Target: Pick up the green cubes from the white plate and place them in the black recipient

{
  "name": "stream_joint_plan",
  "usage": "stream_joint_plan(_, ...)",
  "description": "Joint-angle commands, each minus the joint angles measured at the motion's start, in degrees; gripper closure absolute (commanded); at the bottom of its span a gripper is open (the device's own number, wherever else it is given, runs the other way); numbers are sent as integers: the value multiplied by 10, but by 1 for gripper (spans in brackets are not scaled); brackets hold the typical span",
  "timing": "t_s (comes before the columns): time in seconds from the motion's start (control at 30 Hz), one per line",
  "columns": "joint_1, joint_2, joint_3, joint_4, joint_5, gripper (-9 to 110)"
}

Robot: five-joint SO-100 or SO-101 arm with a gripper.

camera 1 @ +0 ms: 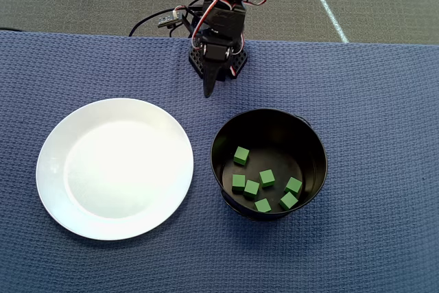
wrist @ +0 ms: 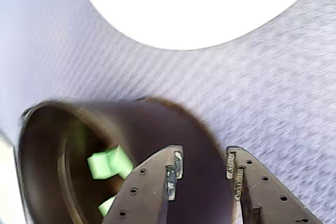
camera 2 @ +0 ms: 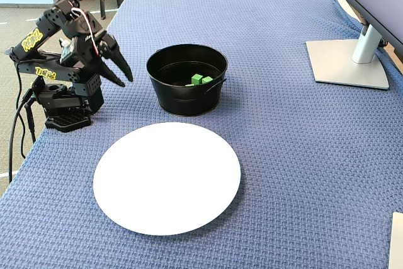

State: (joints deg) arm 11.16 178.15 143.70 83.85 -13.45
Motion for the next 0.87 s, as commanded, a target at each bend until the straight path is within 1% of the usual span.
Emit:
stream_joint_plan(0.0, 12, 24, 45, -18, 3, 102)
stream_joint_plan(0.83, 10, 30, 49, -13, 2, 102)
